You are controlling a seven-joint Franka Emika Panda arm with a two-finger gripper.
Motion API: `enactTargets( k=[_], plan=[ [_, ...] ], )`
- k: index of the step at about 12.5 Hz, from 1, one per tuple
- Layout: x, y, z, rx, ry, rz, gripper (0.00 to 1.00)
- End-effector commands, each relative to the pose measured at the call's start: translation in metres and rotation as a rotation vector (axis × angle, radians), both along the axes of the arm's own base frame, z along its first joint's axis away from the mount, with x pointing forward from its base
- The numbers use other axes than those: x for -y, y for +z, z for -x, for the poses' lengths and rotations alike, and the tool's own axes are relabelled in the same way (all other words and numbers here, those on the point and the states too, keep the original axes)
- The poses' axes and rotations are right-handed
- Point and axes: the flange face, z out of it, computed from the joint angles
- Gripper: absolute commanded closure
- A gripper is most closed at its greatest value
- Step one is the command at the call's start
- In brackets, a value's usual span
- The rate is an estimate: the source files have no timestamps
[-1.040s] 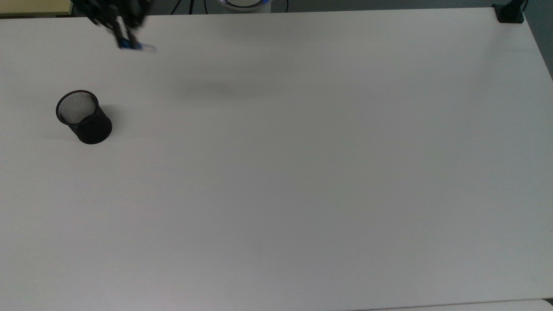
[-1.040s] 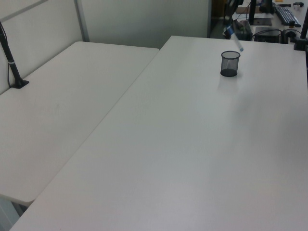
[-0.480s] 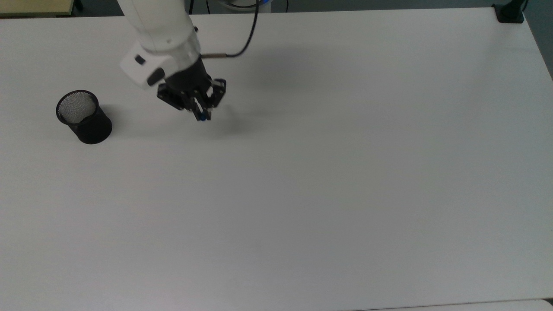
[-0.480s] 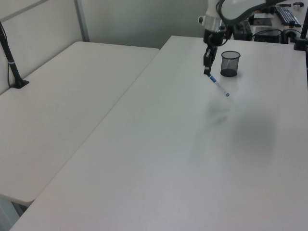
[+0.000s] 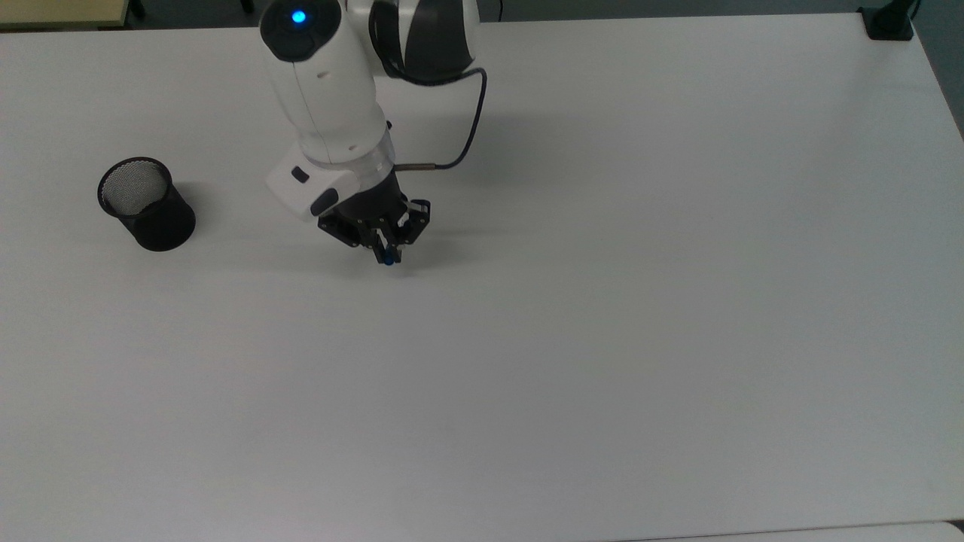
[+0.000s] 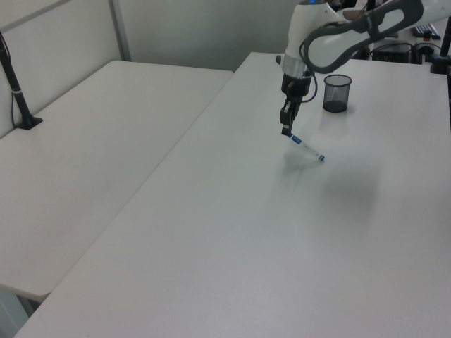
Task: Remove the marker
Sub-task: 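Carry the marker away from the cup and lower it to the table, then open the gripper to release the marker on the table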
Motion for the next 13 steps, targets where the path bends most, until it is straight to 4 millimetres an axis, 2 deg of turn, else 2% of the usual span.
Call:
enactTargets(
  k=[1,2,4,5,6,7,8,9,10,11,13],
  plan=[
    [-0.013,-0.027,-0.009,0.035,-0.014,0.004,0.93],
    [-0.025,-0.038,-0.012,0.047,0.000,0.007,0.88],
    [-0.025,-0.042,-0.012,0.047,0.002,0.011,0.85],
    [-0.025,-0.042,-0.012,0.047,0.005,0.013,0.78],
    [-0.026,-0.042,-0.012,0.046,0.005,0.013,0.63],
    [-0.026,-0.043,-0.012,0.044,0.005,0.012,0.19],
    [-0.027,-0.042,-0.012,0.044,0.007,0.012,0.00],
    [-0.026,-0.036,-0.012,0.047,0.006,0.012,0.00],
    [-0.028,-0.023,-0.012,0.062,0.008,0.011,0.00],
    [-0.024,0.006,-0.008,0.075,0.003,0.009,0.00],
    [-0.020,0.080,0.015,0.056,0.048,0.082,0.00]
  ],
)
